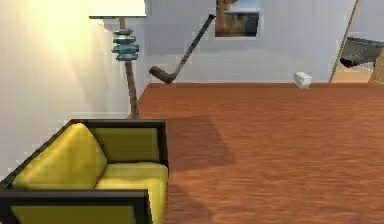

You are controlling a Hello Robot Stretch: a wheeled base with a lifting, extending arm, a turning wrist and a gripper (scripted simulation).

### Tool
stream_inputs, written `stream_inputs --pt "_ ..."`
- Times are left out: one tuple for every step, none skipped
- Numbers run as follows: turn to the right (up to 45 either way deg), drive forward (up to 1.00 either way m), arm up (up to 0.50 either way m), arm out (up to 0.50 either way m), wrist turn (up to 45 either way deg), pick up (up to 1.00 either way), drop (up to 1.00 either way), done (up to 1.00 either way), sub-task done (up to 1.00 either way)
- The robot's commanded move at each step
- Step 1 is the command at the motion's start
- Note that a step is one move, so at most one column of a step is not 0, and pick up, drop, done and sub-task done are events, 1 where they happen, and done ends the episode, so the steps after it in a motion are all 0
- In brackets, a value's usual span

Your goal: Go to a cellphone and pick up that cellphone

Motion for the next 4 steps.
stream_inputs --pt "45.0 0.0 0.0 0.0 0.0 0.0 0.0 0.0 0.0" --pt "45.0 0.0 0.0 0.0 0.0 0.0 0.0 0.0 0.0" --pt "6.0 0.0 0.0 0.0 0.0 0.0 0.0 0.0 0.0" --pt "0.0 0.15 0.0 0.0 0.0 0.0 0.0 0.0 0.0"
